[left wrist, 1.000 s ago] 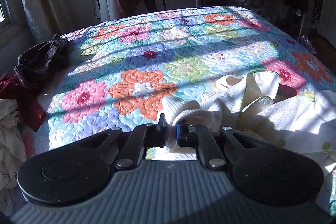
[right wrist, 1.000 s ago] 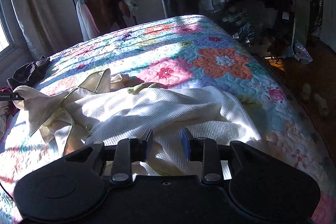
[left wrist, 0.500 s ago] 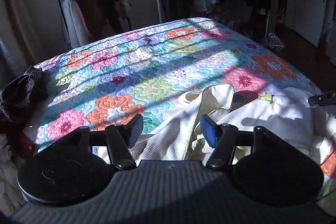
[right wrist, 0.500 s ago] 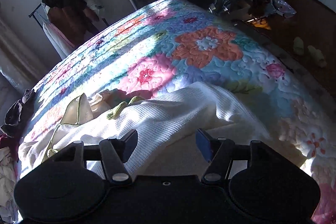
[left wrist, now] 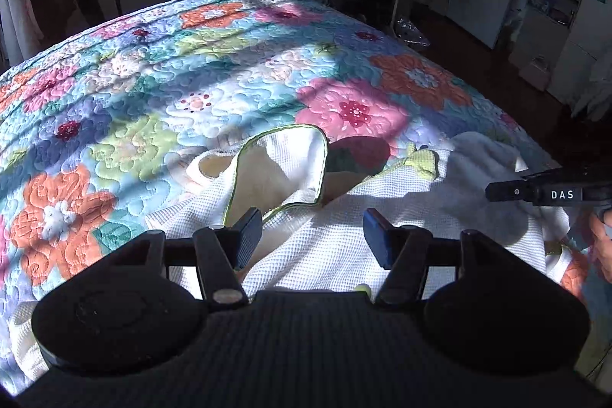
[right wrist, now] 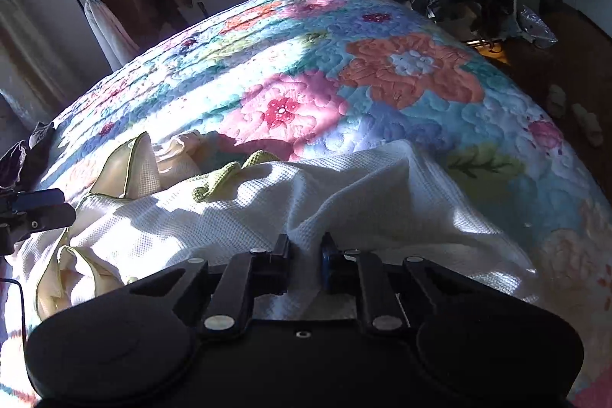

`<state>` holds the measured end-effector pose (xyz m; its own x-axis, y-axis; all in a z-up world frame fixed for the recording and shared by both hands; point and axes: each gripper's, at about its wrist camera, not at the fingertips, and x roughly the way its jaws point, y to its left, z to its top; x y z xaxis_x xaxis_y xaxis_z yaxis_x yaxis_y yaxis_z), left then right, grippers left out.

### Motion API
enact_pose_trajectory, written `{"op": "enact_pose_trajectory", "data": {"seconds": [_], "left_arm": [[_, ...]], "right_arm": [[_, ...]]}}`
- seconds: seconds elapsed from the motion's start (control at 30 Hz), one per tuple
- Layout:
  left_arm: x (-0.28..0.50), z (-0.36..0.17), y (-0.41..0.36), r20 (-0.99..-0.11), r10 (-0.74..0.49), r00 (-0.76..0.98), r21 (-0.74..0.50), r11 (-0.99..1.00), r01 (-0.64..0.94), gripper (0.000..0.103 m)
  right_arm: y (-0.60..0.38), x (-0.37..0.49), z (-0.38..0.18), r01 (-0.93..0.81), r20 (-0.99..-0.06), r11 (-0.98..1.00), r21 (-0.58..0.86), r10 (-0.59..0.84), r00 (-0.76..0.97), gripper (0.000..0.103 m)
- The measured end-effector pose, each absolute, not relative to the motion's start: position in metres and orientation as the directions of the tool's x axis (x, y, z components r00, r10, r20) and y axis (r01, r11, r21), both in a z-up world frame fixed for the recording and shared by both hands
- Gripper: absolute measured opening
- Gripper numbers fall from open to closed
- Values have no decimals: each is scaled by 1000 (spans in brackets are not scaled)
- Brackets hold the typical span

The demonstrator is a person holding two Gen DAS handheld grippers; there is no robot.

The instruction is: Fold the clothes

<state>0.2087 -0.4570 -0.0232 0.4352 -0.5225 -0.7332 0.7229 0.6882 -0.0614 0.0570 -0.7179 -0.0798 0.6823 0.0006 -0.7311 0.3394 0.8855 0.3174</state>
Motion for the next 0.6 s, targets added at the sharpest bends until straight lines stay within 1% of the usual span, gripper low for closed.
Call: {"op": "enact_pose_trajectory", "data": {"seconds": [0.03, 0.1, 0.13, 0.17, 0.3, 0.33, 0.37, 0.4, 0.43, 0.47, 0.53, 0.6], "left_arm": [[210, -27, -462, -734, -519, 438, -51, 685, 727, 59], [218, -34, -473, -738, -505, 447, -21, 680, 733, 64], [221, -37, -477, -744, -495, 449, -11, 681, 733, 69], [225, -40, -482, -750, -488, 446, -7, 681, 732, 69], [243, -57, -489, -775, -502, 384, -113, 708, 697, 69], [244, -61, -490, -780, -496, 382, -116, 714, 690, 68], [245, -67, -491, -792, -473, 387, -95, 720, 687, 59], [244, -72, -492, -807, -443, 391, -66, 725, 686, 46], [243, -76, -492, -821, -412, 396, -36, 729, 684, 9], [241, -79, -489, -828, -391, 402, -16, 733, 681, 4], [233, -77, -477, -807, -395, 438, 10, 733, 680, 4], [223, -71, -466, -776, -350, 525, 111, 744, 659, 4]], "right_arm": [[-717, 54, -80, 327, -730, 888, 324, 15, 683, 16], [-712, 49, -83, 311, -738, 893, 325, 35, 674, 15], [-705, 45, -85, 300, -746, 899, 319, 44, 664, 15], [-698, 42, -87, 289, -754, 904, 315, 53, 655, 15], [-660, 25, -91, 214, -793, 930, 300, 118, 598, 15], [-651, 20, -92, 191, -803, 937, 292, 132, 581, 15], [-644, 15, -94, 171, -813, 942, 288, 146, 564, 15], [-640, 11, -97, 159, -821, 943, 291, 161, 549, 15], [-637, 7, -99, 148, -827, 944, 294, 174, 535, 15], [-636, 5, -100, 141, -831, 944, 299, 185, 524, 15], [-638, 1, -100, 140, -831, 938, 317, 204, 518, 15], [-646, -1, -94, 150, -816, 924, 353, 225, 533, 15]]}}
